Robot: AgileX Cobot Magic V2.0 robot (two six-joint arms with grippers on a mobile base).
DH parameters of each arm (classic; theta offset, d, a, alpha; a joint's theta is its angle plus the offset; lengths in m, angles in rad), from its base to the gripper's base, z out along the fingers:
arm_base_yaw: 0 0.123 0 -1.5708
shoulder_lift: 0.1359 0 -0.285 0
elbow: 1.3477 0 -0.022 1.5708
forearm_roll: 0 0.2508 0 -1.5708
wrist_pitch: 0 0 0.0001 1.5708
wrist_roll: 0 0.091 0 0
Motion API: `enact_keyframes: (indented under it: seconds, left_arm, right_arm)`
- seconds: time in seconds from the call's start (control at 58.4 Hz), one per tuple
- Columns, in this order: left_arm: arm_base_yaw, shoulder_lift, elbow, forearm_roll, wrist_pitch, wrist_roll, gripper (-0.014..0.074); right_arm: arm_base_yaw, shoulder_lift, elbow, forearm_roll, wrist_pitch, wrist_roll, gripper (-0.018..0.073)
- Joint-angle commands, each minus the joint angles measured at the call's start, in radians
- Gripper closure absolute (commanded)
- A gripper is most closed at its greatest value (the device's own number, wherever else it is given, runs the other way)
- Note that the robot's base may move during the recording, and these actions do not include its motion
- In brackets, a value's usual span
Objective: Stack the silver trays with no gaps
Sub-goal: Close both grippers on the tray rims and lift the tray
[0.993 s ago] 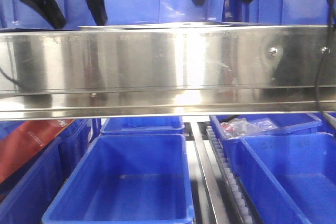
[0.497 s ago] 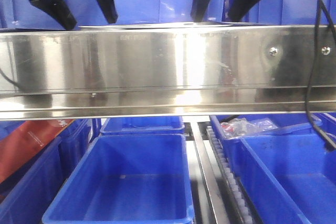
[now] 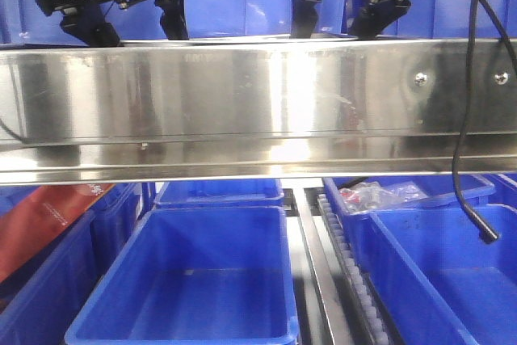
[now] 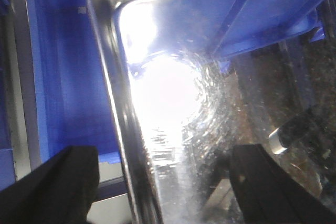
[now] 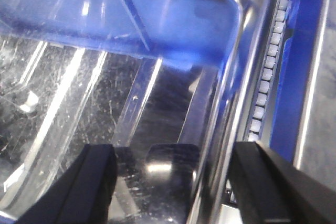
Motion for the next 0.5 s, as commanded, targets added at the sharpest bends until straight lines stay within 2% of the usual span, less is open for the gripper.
enact_keyframes:
  seconds: [0.0,0.137,0.291,0.377,0.411,0.479]
  left_arm:
    - [-0.005,-0.002,-0.007,-0.017,-0.013,-0.009,0.0176]
    - [-0.005,0.001,-0.007,-0.035,-0.013,-0.009,0.0185]
    - [-0.005,0.010,-0.007,-0.054,-0.013,-0.009,0.0256]
    - [-0.005,0.010,-0.007,-0.054,-0.011,-0.009,0.0361]
    - [-0.005,0.010,-0.007,-0.054,-0.009,-0.009,0.0429]
    - [-0.005,0.010,-0.007,-0.054,-0.005,-0.009,0.0557]
  right_arm:
    - [0.001,0.006,-0.008,-0.009,-0.013,0.002,0.0209]
    - [0.001,0.007,-0.008,-0.009,-0.014,0.002,0.0287]
    - [0.001,0.007,-0.008,-0.009,-0.012,0.002,0.0475]
    - [0.001,0.007,-0.008,-0.009,-0.012,0.002,0.0593]
    - [0.001,0.007,-0.008,-0.009,-0.012,0.002,0.0630]
    - [0.001,0.007,-0.008,-0.009,-0.012,0.002,0.0642]
